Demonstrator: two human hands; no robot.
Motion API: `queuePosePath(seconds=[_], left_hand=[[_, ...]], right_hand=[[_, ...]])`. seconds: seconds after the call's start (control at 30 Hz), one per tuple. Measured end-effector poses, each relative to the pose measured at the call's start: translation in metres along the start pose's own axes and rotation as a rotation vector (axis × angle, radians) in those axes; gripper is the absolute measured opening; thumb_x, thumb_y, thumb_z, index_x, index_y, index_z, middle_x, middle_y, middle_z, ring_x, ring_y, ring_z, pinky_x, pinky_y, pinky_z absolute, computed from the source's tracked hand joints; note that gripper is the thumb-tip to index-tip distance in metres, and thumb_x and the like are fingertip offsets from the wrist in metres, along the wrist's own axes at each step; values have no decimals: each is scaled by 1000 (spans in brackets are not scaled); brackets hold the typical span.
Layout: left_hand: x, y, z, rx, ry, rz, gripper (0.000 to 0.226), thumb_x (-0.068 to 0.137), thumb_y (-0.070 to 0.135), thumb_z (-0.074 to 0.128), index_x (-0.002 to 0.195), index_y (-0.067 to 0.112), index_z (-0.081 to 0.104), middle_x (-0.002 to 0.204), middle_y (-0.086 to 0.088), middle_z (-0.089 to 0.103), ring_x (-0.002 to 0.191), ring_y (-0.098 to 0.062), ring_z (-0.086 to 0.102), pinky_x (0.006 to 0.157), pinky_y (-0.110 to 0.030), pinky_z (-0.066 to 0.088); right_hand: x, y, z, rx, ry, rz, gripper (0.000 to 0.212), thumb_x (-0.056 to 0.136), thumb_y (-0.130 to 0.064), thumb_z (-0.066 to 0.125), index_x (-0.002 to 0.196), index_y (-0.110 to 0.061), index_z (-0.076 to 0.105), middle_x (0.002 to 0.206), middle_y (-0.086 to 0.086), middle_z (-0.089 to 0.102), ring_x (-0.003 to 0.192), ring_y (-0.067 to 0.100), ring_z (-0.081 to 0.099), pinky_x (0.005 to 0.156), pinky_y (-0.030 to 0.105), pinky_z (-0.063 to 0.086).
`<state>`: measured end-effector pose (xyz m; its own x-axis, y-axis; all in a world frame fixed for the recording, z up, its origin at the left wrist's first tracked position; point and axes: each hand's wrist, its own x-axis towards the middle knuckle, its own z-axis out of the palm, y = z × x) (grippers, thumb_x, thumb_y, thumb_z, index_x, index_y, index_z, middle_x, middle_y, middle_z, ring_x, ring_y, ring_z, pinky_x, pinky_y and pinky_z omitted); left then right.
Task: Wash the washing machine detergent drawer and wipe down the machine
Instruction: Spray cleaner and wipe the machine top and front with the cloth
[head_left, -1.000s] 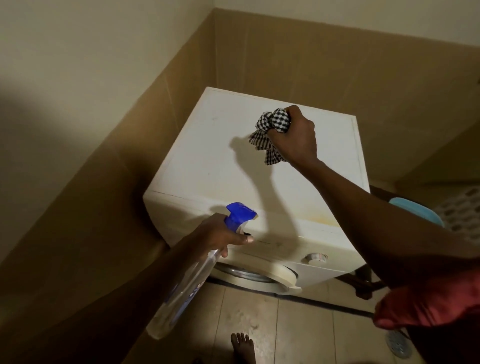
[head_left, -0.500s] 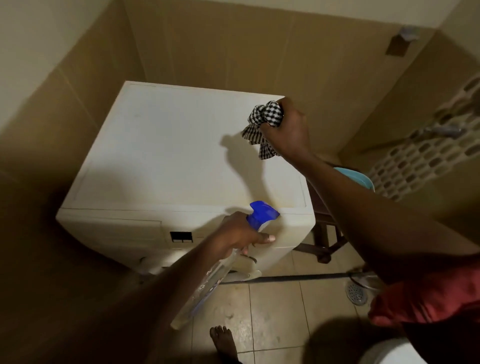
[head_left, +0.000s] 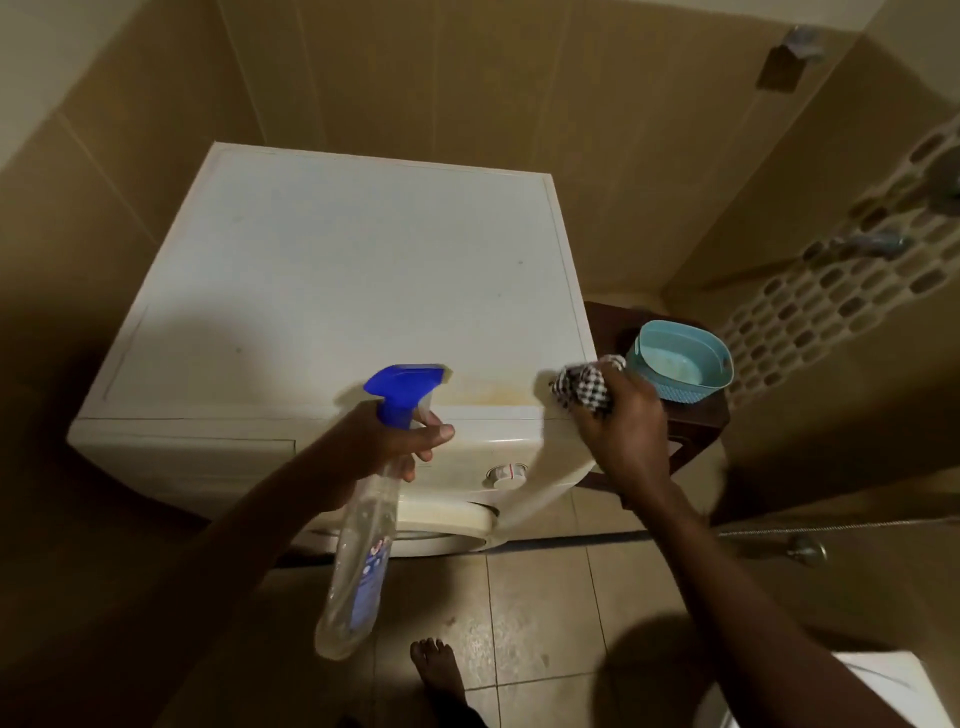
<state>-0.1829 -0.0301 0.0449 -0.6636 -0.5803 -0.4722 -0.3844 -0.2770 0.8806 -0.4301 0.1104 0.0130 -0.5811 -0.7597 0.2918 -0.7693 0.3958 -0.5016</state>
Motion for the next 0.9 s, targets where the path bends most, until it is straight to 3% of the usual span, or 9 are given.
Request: queuePosePath(seconds=[0.1,0.2,0.3,0.43,0.6,0.73,0.9], left_hand=[[-13,-2,-17,-48,34,-4,27,80,21,77,95,3,65,78,-13,66,64,-24,56,61,-31,50],[-19,-5,-30,-38,52,4,50,63,39,84,95,5,66,77,-8,70,65,-23,58,61,-31,52],[-25,-9,-37,-24,75,13,74,42,55,89,93,7,67,74,-7,71,59,-19,58,58,-30,52],[-30,-11,-43,-91,102,24,81,35,59,91,93,6,68,76,-12,70,58,-20,59,57,-30,54],[-36,-17,-51,-110,131,29,96,23,67,89,92,4,67,73,-11,69,58,-18,61,54,-26,54],[-43,-22,-60,-114,130,37,100,23,70,88,95,4,65,77,-12,68,67,-24,60,59,-31,53],[-37,-27,-66,-85,140,27,98,27,69,87,96,3,65,71,-8,69,57,-18,61,57,-28,54]], right_hand=[[-15,18,24,-101,-71,12,36,81,-24,62,114,-10,66,116,16,59,106,33,56,89,37,50],[-4,22,33,-117,-74,-25,33,83,-24,59,111,-10,69,126,16,57,115,30,54,96,38,47],[-10,25,37,-112,-66,1,32,83,-21,59,110,-7,68,121,13,62,107,30,57,88,33,47],[-36,6,42,-91,9,41,25,80,-17,68,101,-4,63,101,15,55,93,29,50,70,24,30],[-6,13,51,-93,40,118,32,79,-9,66,109,1,60,102,19,53,93,33,52,74,26,32],[-36,2,49,-62,104,90,31,75,-5,64,105,1,58,98,16,52,86,26,51,68,29,42],[-10,-1,48,-115,65,91,29,75,-9,65,104,-2,61,96,13,56,83,26,55,66,24,35]])
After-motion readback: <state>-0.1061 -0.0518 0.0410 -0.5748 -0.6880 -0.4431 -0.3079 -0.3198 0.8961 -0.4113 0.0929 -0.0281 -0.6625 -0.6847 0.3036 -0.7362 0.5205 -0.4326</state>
